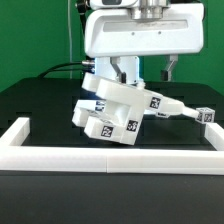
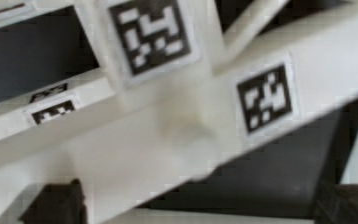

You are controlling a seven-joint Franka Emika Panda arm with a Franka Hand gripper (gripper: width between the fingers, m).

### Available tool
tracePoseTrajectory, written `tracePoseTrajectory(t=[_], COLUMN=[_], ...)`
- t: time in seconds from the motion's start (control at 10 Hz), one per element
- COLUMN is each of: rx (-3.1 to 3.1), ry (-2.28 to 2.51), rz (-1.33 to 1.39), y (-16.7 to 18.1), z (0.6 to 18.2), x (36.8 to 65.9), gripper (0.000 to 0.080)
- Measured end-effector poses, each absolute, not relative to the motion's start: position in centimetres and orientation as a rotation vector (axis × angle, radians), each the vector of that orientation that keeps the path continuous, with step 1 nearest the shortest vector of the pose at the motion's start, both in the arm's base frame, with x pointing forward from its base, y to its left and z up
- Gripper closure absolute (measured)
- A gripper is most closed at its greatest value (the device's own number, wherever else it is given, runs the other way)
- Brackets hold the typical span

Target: Assemble chair

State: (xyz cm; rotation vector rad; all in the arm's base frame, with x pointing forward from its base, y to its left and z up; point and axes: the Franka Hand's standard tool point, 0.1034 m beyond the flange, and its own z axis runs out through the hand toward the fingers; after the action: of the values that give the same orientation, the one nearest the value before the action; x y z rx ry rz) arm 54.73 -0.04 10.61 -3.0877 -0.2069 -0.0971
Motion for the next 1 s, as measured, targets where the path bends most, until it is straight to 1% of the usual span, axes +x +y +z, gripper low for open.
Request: tracePoseTrajectory(t=[0.2, 0.3, 0.5, 0.6, 0.8, 1.0], rx=[-3.096, -3.098, -3.095, -3.089, -3.074, -3.062], ry=[-0.184, -0.175, -0.170, -0.159, -0.100, -0.018], rz=[-0.100, -0.107, -0.105, -0.099, -0.093, -0.074], y=[-1.0, -1.3, -1.4, -1.2, 0.2, 2.5], z=[10.0, 10.0, 10.4, 10.9, 12.4, 12.7], x=[54.4, 54.5, 54.6, 54.5, 53.7, 51.2], gripper=[0.0151, 0.0151, 0.0151, 0.0151, 0.0151, 0.0151])
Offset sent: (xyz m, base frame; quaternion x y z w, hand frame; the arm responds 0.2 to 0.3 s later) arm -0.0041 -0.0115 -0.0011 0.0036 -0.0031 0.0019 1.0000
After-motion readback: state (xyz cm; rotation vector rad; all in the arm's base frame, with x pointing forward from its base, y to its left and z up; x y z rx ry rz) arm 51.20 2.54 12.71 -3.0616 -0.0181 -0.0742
